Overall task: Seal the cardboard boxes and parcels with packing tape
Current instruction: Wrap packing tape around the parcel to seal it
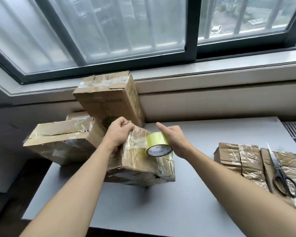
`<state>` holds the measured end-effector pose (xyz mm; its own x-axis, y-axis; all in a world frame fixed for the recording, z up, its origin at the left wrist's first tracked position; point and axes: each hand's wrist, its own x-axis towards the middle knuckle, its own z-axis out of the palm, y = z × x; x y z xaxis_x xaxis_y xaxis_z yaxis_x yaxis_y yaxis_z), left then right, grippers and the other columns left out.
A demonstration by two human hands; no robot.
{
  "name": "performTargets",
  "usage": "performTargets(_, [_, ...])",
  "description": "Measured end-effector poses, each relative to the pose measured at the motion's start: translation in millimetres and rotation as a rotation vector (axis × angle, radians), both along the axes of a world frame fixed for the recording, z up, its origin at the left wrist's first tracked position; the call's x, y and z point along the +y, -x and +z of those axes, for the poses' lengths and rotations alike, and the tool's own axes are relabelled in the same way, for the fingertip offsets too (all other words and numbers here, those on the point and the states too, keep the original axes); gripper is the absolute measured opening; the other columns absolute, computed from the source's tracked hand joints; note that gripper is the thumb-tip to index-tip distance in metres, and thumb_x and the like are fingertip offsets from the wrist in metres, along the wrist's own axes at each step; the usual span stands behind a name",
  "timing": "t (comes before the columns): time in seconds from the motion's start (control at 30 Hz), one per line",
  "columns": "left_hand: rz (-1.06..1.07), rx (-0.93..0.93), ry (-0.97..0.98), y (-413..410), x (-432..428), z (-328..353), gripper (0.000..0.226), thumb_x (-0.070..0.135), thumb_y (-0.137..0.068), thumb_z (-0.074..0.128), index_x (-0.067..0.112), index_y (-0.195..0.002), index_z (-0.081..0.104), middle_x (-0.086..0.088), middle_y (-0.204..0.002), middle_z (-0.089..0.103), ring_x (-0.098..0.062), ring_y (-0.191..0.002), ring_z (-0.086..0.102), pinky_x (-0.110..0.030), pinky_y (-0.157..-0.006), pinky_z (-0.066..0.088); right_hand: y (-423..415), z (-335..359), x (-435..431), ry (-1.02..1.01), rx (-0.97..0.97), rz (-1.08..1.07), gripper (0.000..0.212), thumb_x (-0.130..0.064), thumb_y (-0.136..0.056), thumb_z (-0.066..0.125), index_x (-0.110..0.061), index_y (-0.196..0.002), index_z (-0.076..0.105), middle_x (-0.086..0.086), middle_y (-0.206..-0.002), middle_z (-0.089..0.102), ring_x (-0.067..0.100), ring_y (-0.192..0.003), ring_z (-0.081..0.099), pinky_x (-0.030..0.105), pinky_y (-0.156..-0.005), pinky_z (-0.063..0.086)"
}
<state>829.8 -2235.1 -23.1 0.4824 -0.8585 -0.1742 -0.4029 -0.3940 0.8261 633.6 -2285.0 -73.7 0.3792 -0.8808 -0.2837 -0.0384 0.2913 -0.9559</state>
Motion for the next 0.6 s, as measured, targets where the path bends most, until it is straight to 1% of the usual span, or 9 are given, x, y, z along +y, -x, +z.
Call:
performTargets(0.03, [0.028, 0.058, 0.021, -2, 2, -1, 0.016, 0.020, -0.081, 0.068, 0.012, -0.076, 0.055, -0.003, -0.071, 0.048, -0.016, -0.068, 0.044, -0.032, -0.061, 0.037, -7, 6, -1, -0.015, -0.018, -0.024, 0.052, -0.050, -0.083, 0.071, -0.020, -0.056, 0.039, 0.006, -0.065, 0.032, 0.021, -0.058, 0.029, 0.035, -0.057, 0.022])
performTargets(0.1, [0.104, 0.190, 0.053, -8, 7, -8, 0.011, 0.015, -0.084, 0.066, 0.012, -0.075, 0.061, -0.003, -0.068, 0.058, -0.017, -0.065, 0.049, -0.032, -0.059, 0.039, -18, 19, -3, 0.008, -0.008, -0.028, 0.051, -0.050, -0.081, 0.073, -0.020, -0.057, 0.040, 0.008, -0.067, 0.032, 0.022, -0.060, 0.030, 0.036, -0.058, 0.023])
performTargets(0.17, [0.156, 0.311, 0.054, -17, 17, -23, 0.010, 0.011, -0.086, 0.066, 0.009, -0.076, 0.065, -0.004, -0.068, 0.065, -0.019, -0.064, 0.054, -0.033, -0.059, 0.042, -26, 25, -3, 0.094, 0.050, 0.046, 0.054, -0.046, -0.088, 0.070, -0.022, -0.055, 0.035, 0.004, -0.061, 0.028, 0.017, -0.055, 0.026, 0.033, -0.054, 0.019])
performTargets(0.27, [0.151, 0.364, -0.015, -31, 40, -57, 0.016, 0.012, -0.089, 0.067, -0.004, -0.088, 0.067, -0.007, -0.071, 0.067, -0.019, -0.063, 0.054, -0.035, -0.059, 0.042, -32, 21, 11, 0.197, 0.111, 0.233, 0.056, -0.036, -0.098, 0.063, -0.025, -0.052, 0.032, -0.007, -0.050, 0.027, 0.008, -0.045, 0.023, 0.023, -0.046, 0.017])
performTargets(0.33, [0.185, 0.371, -0.049, -40, 49, -79, 0.014, 0.015, -0.092, 0.064, 0.003, -0.089, 0.069, -0.006, -0.077, 0.067, -0.018, -0.074, 0.055, -0.032, -0.067, 0.044, -37, 14, 21, 0.224, 0.160, 0.297, 0.057, -0.031, -0.101, 0.058, -0.025, -0.052, 0.032, -0.013, -0.046, 0.027, 0.004, -0.041, 0.022, 0.017, -0.042, 0.020])
performTargets(0.37, [0.201, 0.369, -0.047, -43, 52, -85, 0.013, 0.017, -0.094, 0.062, 0.008, -0.088, 0.068, -0.005, -0.081, 0.067, -0.018, -0.078, 0.055, -0.031, -0.070, 0.044, -42, 11, 24, 0.243, 0.172, 0.302, 0.057, -0.033, -0.102, 0.057, -0.024, -0.052, 0.031, -0.012, -0.045, 0.027, 0.006, -0.041, 0.022, 0.017, -0.042, 0.020])
performTargets(0.47, [0.170, 0.243, -0.050, -42, 52, -95, 0.017, 0.032, -0.095, 0.061, 0.015, -0.096, 0.063, 0.000, -0.088, 0.064, -0.017, -0.082, 0.055, -0.032, -0.072, 0.045, -56, 9, 23, 0.261, 0.227, 0.260, 0.060, -0.048, -0.098, 0.057, -0.025, -0.051, 0.029, -0.005, -0.049, 0.025, 0.013, -0.046, 0.021, 0.026, -0.046, 0.019])
performTargets(0.53, [0.109, 0.171, -0.076, -36, 53, -98, 0.032, 0.041, -0.088, 0.068, 0.016, -0.105, 0.058, 0.001, -0.093, 0.064, -0.017, -0.085, 0.058, -0.036, -0.078, 0.049, -63, 9, 21, 0.236, 0.269, 0.234, 0.060, -0.054, -0.096, 0.058, -0.026, -0.051, 0.030, -0.005, -0.049, 0.028, 0.013, -0.046, 0.024, 0.026, -0.046, 0.022])
performTargets(0.6, [0.090, 0.148, -0.074, -33, 55, -97, 0.030, 0.033, -0.088, 0.070, 0.014, -0.107, 0.056, -0.003, -0.095, 0.065, -0.018, -0.084, 0.057, -0.038, -0.081, 0.050, -68, 5, 22, 0.164, 0.299, 0.209, 0.058, -0.065, -0.088, 0.060, -0.020, -0.058, 0.040, 0.001, -0.054, 0.036, 0.017, -0.052, 0.033, 0.027, -0.052, 0.028])
